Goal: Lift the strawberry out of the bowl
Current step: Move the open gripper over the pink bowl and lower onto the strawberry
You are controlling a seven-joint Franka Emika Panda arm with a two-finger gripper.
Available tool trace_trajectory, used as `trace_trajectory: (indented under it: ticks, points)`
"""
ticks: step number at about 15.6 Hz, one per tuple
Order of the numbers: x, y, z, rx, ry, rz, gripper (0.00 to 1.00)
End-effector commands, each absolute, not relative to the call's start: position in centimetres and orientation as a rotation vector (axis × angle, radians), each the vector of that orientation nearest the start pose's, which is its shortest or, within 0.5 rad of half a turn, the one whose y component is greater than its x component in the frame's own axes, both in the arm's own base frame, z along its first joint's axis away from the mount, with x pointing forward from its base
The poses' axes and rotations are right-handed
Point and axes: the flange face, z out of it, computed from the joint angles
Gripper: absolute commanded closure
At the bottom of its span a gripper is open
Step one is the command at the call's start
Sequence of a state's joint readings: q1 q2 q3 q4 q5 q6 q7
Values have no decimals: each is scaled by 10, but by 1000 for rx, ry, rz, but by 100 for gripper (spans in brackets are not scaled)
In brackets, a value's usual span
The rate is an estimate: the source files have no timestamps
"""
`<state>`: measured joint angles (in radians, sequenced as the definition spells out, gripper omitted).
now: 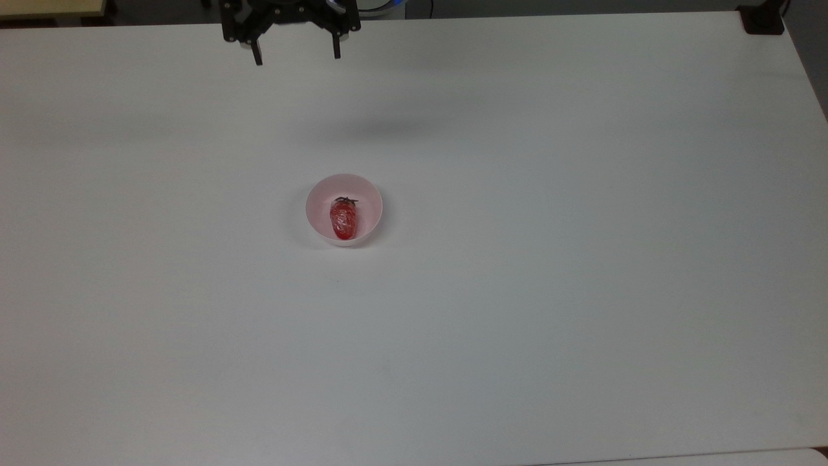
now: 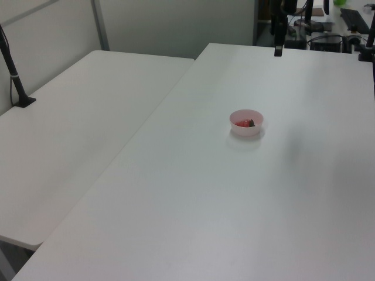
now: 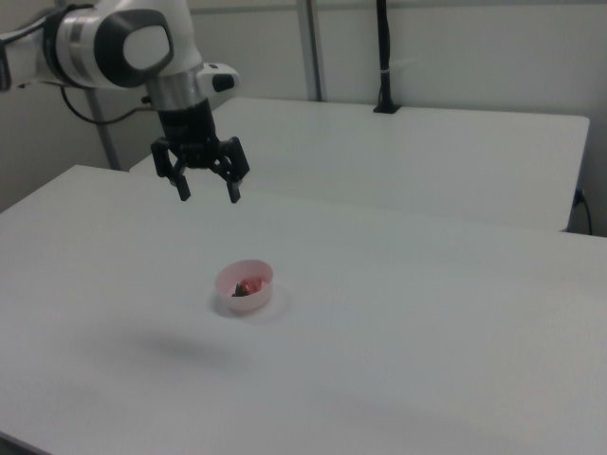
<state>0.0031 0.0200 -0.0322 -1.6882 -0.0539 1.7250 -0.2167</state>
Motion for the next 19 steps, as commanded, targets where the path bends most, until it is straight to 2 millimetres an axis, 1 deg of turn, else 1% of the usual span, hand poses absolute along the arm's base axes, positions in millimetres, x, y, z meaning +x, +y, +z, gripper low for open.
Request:
trace_trajectory:
  ticks: [1,2,3,6,8,9,10,12,13,15,17,19]
  points:
    - [588,-30,539,-3220,-271,-14,0]
    - [592,-31,528,-3235,-161,2,0]
    - [595,-32,508,-3260,-62,25,0]
    - [605,-21,460,-3276,60,-13,1]
    - [615,-13,427,-3262,247,5,3]
    - [618,-1,410,-3258,323,30,6]
    - [622,13,395,-3252,426,34,13]
    - [628,17,384,-3231,496,-3,24]
    - [631,17,376,-3224,498,-14,28]
    - [639,19,356,-3215,506,-12,29]
    - [644,19,353,-3199,570,-49,29]
    - [646,22,348,-3200,575,-52,30]
